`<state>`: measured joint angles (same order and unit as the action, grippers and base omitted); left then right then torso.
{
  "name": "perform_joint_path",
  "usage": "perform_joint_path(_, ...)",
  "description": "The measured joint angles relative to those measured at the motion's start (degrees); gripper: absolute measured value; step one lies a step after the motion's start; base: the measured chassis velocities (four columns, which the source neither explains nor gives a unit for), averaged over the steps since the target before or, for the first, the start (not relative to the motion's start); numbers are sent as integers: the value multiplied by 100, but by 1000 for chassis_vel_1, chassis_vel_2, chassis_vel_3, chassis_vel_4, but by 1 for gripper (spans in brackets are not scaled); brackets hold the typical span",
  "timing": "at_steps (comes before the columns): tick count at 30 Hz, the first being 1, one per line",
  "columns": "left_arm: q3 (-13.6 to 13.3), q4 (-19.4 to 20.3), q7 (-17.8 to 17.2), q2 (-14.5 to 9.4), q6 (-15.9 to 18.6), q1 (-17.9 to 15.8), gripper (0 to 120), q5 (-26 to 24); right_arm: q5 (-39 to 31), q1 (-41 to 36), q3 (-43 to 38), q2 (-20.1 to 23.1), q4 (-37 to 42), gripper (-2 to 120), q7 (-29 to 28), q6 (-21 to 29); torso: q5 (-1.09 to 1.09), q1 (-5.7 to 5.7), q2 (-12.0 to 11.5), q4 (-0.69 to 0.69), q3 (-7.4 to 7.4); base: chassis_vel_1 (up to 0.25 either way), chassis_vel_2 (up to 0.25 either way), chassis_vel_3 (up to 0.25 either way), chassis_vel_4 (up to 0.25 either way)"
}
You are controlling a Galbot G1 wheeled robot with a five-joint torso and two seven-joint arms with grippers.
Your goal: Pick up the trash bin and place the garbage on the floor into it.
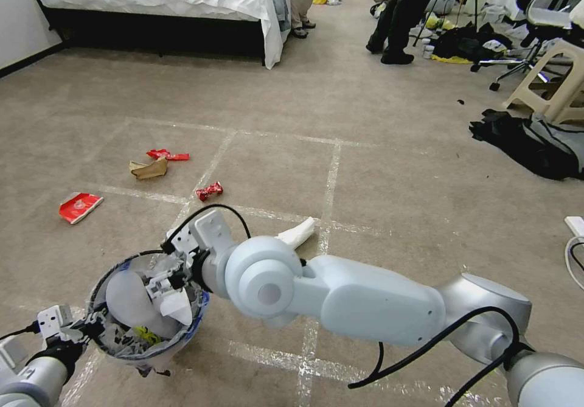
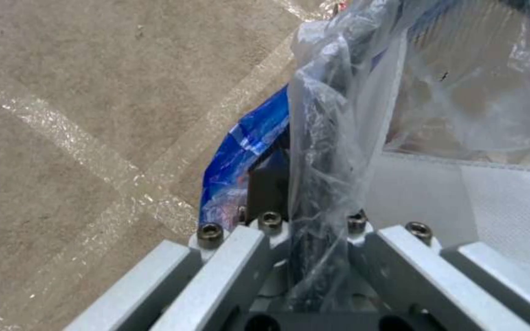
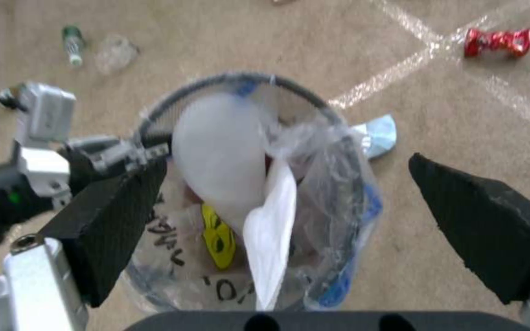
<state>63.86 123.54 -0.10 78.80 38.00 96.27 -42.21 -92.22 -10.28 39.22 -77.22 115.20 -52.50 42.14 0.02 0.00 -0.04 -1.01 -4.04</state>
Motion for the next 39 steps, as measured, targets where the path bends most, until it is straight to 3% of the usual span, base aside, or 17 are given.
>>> perform_joint_path(10,44,33,-7,-6,3,34,1,-28,389,-148,-717,165,187,100,509,-115,0,0,0,0,0,0,0,0,0)
perform_joint_path(14,90,166,-14,-3,17,94,1,-76,1103,-360,-1246,412,255,100,1387,-879,0,0,0,1,0,0,0,0,0)
perform_joint_path(15,90,166,-14,-3,17,94,1,-76,1103,-360,-1246,412,255,100,1387,-879,0,0,0,1,0,0,0,0,0)
perform_joint_path(17,129,243,-38,-5,28,142,1,-117,1722,-623,-1657,693,280,100,2020,-1573,1,0,0,1,0,0,0,0,0)
perform_joint_path(19,138,254,-44,-7,30,155,1,-122,1837,-703,-1772,767,290,100,2119,-1714,1,0,0,0,0,0,0,0,0)
perform_joint_path(20,162,282,-55,-8,34,183,1,-130,2057,-1032,-2188,1011,382,100,2360,-2004,2,0,0,1,0,0,0,0,0)
perform_joint_path(25,214,341,-66,-3,39,241,1,-151,2569,-1685,-2968,1510,511,100,2741,-2517,2,0,0,0,0,0,0,0,0)
perform_joint_path(27,299,382,-69,-8,39,296,1,-180,3404,-2393,-3877,1993,536,100,3351,-3252,3,0,0,-2,0,0,0,0,0)
perform_joint_path(32,336,428,-107,3,39,309,1,-201,3746,-2940,-4406,2234,626,100,3481,-3717,3,0,0,0,0,0,0,0,0)
perform_joint_path(34,350,527,-166,56,32,309,1,-246,4369,-3584,-4957,2345,636,100,3527,-4150,2,0,0,1,1,0,0,0,0)
perform_joint_path(39,365,628,-169,100,16,362,1,-261,4784,-4136,-5551,2238,741,99,3512,-4305,3,0,0,0,1,0,0,0,0)
